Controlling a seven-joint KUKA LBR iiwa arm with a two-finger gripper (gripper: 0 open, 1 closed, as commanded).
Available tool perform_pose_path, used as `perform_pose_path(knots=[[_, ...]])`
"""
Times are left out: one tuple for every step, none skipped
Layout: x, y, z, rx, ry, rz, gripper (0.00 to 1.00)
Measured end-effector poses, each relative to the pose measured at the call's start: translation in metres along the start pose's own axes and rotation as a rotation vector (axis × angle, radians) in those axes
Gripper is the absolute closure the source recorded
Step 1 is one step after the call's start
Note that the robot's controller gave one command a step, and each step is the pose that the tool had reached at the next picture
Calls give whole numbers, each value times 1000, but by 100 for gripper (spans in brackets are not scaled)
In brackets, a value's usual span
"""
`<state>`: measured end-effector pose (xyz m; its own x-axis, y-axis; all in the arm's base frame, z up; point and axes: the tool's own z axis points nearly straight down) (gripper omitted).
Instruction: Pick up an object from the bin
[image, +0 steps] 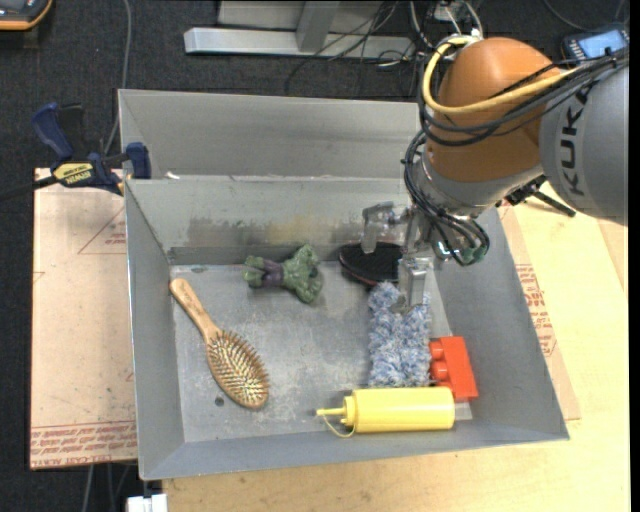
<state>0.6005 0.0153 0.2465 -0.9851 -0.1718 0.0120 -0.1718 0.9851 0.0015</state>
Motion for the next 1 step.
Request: perform_pose_path(knots=[[0, 0, 0, 0, 0, 0, 0]])
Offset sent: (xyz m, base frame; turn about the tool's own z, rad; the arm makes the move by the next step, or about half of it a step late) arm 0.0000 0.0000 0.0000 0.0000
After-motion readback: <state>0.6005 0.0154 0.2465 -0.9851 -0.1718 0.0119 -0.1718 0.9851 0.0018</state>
